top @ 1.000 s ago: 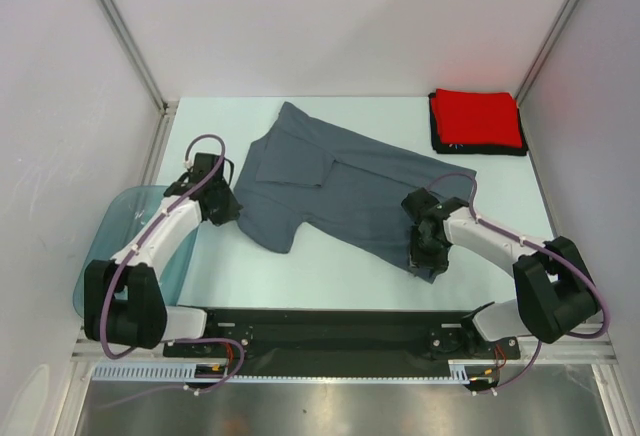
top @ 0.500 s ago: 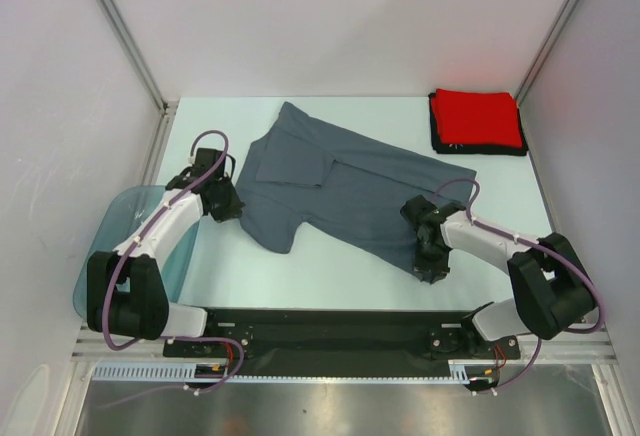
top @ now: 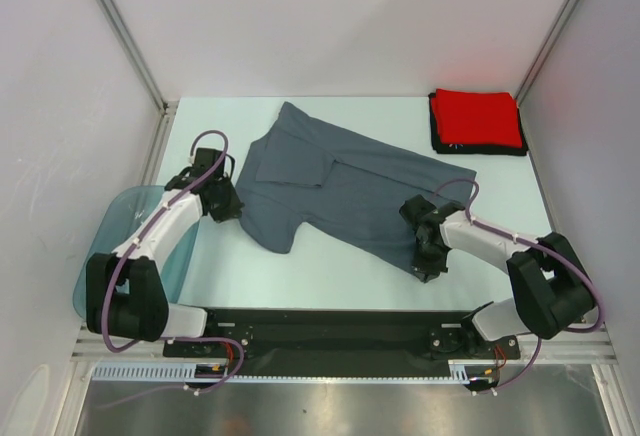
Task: Fold and stack the t-shirts
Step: Fold the tshirt
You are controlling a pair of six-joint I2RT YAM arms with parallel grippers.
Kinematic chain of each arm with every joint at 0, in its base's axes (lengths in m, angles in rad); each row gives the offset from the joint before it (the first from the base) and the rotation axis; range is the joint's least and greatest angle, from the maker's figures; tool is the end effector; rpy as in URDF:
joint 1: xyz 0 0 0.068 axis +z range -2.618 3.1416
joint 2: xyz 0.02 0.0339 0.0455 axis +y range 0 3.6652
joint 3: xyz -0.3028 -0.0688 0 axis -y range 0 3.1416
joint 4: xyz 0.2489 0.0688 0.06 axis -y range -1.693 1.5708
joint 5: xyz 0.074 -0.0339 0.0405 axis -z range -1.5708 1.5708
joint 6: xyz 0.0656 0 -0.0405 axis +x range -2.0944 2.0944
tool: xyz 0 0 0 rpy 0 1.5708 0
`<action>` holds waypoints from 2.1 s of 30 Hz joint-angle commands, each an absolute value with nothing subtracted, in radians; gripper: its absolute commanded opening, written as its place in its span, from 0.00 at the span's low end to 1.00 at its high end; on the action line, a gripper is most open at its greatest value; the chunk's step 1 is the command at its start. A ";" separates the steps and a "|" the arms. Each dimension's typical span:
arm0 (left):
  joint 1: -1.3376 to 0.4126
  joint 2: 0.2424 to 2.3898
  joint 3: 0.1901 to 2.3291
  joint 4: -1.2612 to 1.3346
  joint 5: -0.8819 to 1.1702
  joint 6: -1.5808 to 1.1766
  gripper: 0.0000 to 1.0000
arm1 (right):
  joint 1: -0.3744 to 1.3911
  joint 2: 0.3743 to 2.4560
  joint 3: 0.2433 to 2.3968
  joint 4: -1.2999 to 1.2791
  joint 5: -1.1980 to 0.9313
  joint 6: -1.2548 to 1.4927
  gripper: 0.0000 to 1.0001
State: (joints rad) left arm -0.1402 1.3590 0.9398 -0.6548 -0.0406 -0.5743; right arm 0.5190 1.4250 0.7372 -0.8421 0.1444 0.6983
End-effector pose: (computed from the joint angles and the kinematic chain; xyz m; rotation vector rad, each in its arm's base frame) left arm 0.2723 -0.0357 0.2404 -0.5854 2.5910 -0.1851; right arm 0.1888 0.0970 0.1626 0.2750 3.0096 -0.1440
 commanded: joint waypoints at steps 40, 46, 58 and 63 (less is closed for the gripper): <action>-0.198 1.827 1.758 -0.535 0.115 -0.538 0.00 | 0.104 1.546 1.008 -0.980 -0.166 0.370 0.00; -0.199 1.904 1.848 -0.532 0.129 -0.554 0.00 | 0.028 1.604 1.086 -0.991 -0.166 0.322 0.00; -0.201 2.002 1.956 -0.523 0.121 -0.587 0.00 | -0.072 1.775 1.253 -1.003 -0.163 0.245 0.00; -0.202 2.036 1.990 -0.520 0.123 -0.601 0.00 | -0.101 1.809 1.287 -1.009 -0.160 0.227 0.00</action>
